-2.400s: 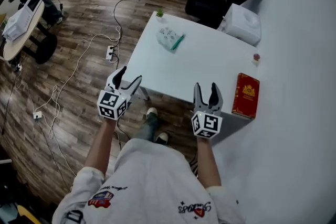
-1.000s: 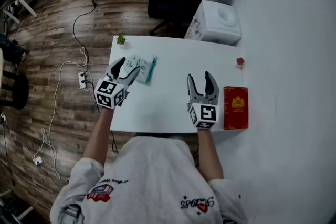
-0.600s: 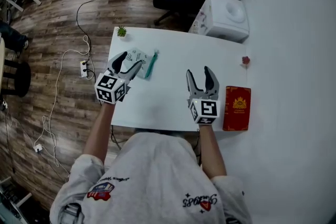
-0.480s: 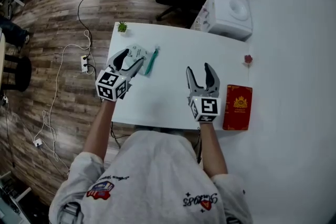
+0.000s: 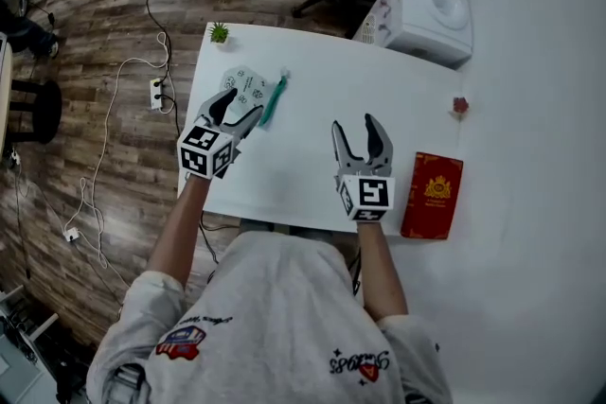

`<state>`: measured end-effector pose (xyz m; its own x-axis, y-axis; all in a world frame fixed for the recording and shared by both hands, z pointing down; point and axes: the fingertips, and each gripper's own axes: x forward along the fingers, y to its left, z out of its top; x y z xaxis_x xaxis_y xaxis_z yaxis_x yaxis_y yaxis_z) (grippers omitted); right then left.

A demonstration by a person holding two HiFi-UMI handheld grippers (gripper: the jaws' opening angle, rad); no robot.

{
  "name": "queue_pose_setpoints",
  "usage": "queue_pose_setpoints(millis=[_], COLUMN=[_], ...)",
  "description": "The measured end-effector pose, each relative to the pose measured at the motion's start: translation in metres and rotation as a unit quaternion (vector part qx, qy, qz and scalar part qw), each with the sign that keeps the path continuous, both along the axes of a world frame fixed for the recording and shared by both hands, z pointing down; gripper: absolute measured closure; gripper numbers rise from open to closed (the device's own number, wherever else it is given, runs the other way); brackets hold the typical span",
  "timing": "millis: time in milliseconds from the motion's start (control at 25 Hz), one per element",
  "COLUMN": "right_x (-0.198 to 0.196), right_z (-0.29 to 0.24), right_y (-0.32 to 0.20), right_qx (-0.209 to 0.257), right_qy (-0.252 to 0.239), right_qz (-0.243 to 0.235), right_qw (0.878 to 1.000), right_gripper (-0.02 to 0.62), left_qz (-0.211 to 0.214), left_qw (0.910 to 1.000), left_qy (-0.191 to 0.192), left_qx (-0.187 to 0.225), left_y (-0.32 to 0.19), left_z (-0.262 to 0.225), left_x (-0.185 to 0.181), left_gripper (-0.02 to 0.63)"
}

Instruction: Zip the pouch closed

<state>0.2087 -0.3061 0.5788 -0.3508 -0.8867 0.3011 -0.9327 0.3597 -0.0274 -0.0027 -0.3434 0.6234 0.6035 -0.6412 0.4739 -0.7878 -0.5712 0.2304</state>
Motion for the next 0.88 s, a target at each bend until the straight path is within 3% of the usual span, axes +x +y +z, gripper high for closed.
queue_pose_setpoints(millis=[480,880], right_x=[0.016,0.041], right_z=[0.044,0.079], right_y=[-0.026,-0.042], right_qx=[-0.044,-0.076], right_qy=[-0.006,-0.01], right_qz=[-0.015,-0.006], right_qw=[0.999,0.997], right_gripper=[0.337,0.345], left_qz=[-0.005,-0.006], left_qw=[0.9987,0.9943], left_qy=[-0.014,-0.049], left_qx=[-0.05,-0.095], left_y=[-0.028,-0.057], left_z=[0.049,0.087], left_x=[0.017,0.033], left_gripper=[0.314,0.314])
